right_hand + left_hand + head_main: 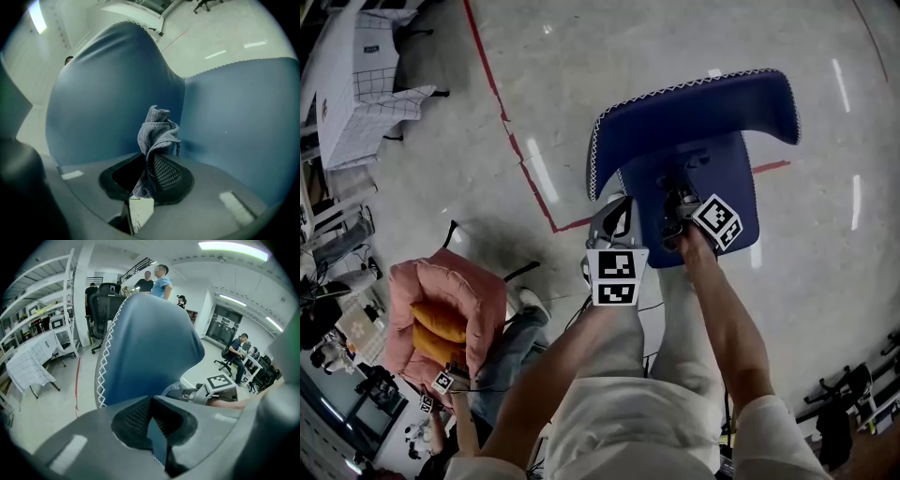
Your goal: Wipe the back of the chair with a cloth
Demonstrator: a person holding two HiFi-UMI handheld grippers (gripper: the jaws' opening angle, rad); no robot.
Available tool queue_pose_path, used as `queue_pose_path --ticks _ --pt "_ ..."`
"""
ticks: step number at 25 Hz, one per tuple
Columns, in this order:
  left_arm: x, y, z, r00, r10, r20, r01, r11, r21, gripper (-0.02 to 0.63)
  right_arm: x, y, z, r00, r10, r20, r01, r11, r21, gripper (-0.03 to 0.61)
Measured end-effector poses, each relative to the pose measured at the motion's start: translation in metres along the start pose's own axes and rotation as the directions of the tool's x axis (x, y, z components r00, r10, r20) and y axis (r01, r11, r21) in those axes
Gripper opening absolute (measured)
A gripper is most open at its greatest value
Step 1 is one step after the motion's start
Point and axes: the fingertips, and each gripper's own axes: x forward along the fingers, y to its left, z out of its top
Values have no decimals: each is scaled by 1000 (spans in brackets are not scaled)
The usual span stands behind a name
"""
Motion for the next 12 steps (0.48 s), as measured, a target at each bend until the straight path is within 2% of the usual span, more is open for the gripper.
queue_pose_path --ticks 12 --pt "18 1 -13 999 -41 -4 41 999 -2 0 44 -49 -8 995 -98 12 97 995 37 83"
